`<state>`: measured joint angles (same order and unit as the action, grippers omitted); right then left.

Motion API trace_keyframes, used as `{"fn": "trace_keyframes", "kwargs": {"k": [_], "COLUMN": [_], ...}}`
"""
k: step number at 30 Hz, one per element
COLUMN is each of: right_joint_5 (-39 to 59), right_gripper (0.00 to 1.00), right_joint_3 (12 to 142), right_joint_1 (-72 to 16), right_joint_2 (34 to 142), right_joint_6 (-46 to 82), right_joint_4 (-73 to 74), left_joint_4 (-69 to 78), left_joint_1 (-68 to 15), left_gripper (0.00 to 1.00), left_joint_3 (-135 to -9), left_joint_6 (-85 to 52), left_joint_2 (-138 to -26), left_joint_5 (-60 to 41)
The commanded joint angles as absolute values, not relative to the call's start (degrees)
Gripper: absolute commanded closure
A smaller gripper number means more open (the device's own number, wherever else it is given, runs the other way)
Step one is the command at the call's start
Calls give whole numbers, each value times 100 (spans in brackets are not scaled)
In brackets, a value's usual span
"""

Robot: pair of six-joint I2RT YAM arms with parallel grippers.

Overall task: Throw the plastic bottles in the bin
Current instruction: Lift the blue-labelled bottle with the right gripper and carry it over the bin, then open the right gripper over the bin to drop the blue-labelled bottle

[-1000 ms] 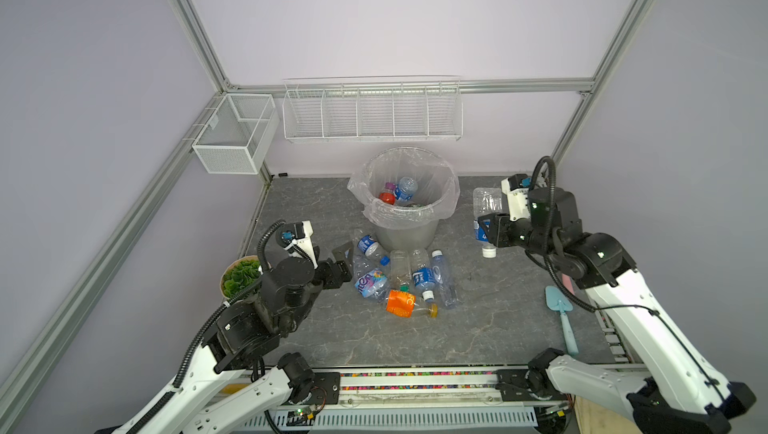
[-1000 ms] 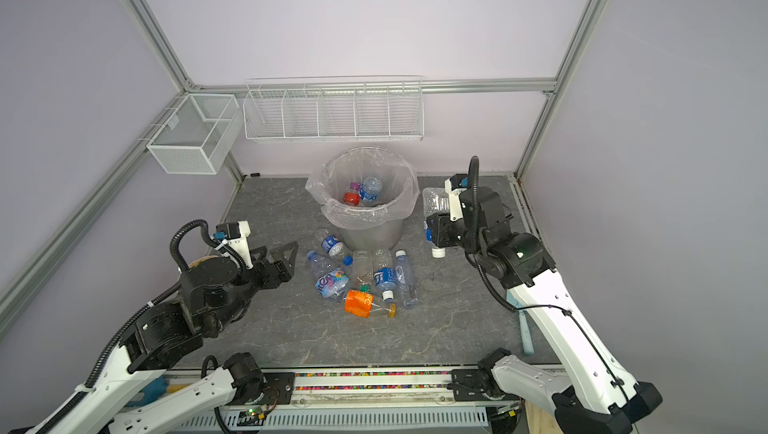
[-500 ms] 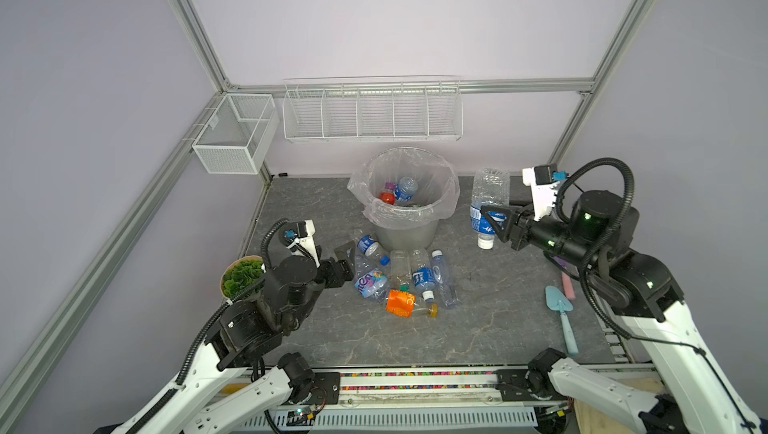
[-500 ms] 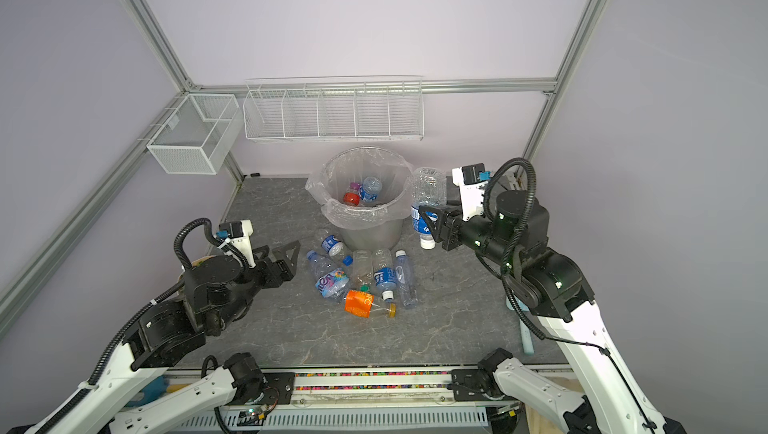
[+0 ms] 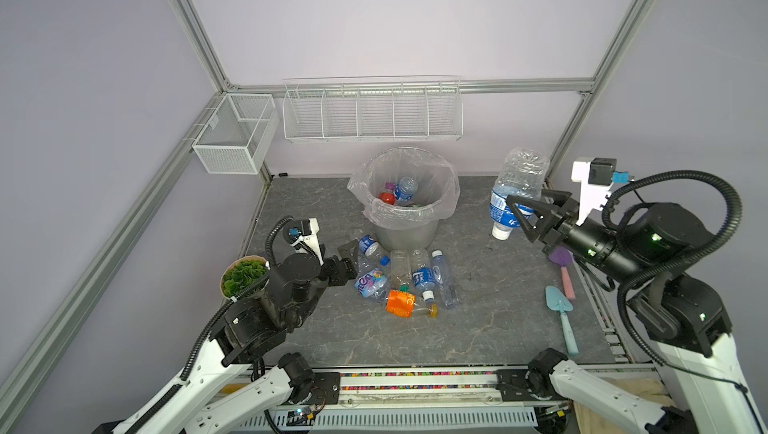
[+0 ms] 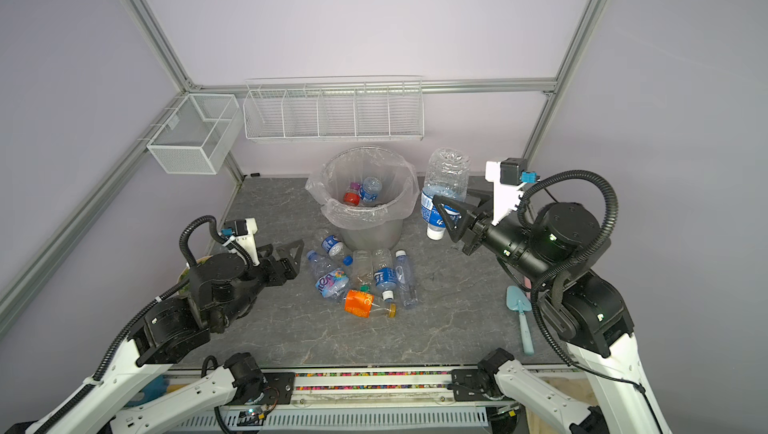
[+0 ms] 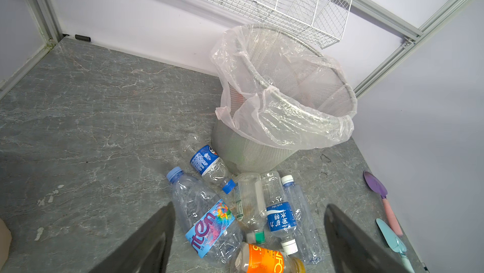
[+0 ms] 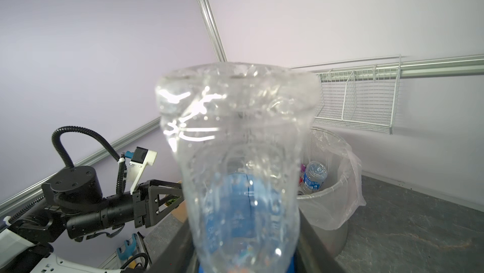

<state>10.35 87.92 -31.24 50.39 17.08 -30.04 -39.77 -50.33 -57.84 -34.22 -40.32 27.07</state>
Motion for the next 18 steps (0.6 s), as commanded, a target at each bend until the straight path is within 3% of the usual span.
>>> {"fn": "trace_keyframes", "kwargs": {"k": [1,11,15,17,18], "right_joint_5": [922,822,867,1096,1209], "right_gripper": [90,83,79,70,58], "right_joint_3": [9171,10283,11160,11882,12461], "right_joint_1": [-3156,-3155,-3155,-3151,-3136], "right_joint_2": [5268,6800,8175,9051,9594], "right_joint_6": [1577,1543,1360,1097,887], "right_joint_4": [-2803,-2912,-3570,-4244,-4808], "left_joint_4": [-3920,-3956,-3942,-3955,-3946], "left_joint_1": [-5064,-5065,-5071,-5078,-5071], "left_gripper": [12,12,12,12,12], "left_joint_3": [-5857,-5880,-5947,-5998,-6011], "left_joint_6": [-3423,-3449,-3454,-3463,-3477], "left_joint_2": [-4059,-3999,-4025,-4048,-4049], "left_joint_5": [2691,2658,2603,2576,2557]}}
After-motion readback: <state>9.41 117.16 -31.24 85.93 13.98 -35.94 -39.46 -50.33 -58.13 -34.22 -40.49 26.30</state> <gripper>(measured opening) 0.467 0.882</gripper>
